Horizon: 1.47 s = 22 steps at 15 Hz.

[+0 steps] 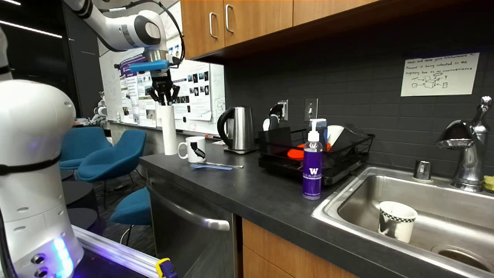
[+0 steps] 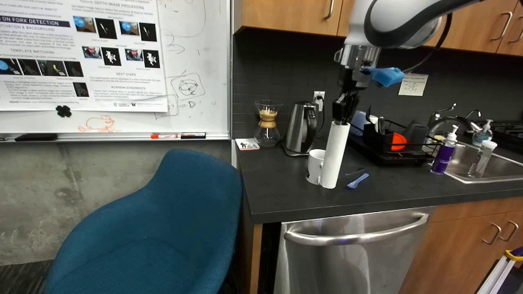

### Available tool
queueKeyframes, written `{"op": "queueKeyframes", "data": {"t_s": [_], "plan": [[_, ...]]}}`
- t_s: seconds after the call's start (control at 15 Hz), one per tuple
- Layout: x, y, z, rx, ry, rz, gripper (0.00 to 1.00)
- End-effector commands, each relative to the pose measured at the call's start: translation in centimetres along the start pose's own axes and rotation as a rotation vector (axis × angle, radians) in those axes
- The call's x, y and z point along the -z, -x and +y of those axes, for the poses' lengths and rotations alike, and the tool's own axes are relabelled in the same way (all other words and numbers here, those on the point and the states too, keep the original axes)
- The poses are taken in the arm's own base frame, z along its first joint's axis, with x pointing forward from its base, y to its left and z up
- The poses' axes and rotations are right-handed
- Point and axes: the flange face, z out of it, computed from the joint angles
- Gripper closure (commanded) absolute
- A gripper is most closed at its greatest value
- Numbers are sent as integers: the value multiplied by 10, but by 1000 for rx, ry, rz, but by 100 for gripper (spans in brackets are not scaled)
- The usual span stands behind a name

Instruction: Move the tissue roll to the right

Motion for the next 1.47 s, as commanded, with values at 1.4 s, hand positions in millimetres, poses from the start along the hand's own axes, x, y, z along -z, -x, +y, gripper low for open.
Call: {"op": "queueKeyframes", "data": {"t_s": [1.4], "plan": [[7, 115, 229, -299, 83, -45, 49]]}}
